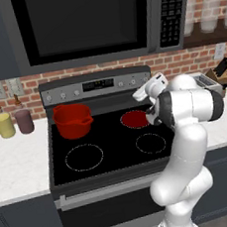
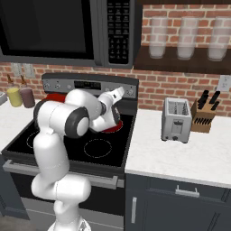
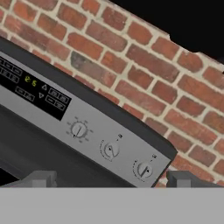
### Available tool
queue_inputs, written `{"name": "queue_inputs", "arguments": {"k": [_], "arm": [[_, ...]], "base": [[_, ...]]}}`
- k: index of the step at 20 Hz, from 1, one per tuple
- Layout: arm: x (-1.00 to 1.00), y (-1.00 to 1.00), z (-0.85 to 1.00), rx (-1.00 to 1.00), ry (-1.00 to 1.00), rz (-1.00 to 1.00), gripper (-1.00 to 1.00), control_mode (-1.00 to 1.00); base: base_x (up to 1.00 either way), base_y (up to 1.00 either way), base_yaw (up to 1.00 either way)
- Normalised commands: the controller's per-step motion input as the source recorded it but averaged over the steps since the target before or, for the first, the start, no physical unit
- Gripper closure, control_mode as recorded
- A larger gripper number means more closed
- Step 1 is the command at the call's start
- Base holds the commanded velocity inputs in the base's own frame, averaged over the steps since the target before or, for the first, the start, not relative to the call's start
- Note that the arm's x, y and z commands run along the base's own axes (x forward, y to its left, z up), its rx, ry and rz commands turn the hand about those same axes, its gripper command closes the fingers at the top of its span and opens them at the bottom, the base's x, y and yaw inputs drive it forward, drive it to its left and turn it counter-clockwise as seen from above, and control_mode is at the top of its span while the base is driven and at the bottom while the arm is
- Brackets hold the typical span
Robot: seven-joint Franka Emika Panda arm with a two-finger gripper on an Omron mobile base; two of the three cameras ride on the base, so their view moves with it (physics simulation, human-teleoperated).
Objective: Turn off the rear right burner of the stove.
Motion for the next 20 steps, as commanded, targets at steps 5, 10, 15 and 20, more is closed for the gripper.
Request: {"name": "queue_inputs", "arguments": {"k": [5,10,15,20], "arm": [[0.20,0.00,-0.10,0.00,0.00,0.00,-1.00,-1.00],[0.08,0.00,-0.16,0.00,0.00,0.00,-1.00,-1.00],[0.05,0.04,-0.17,0.00,0.00,0.00,-1.00,-1.00],[0.17,0.15,-0.09,0.01,0.00,0.00,-1.00,-1.00]], "base": [[0.00,0.00,0.00],[0.00,0.00,0.00],[0.00,0.00,0.00],[0.00,0.00,0.00]]}}
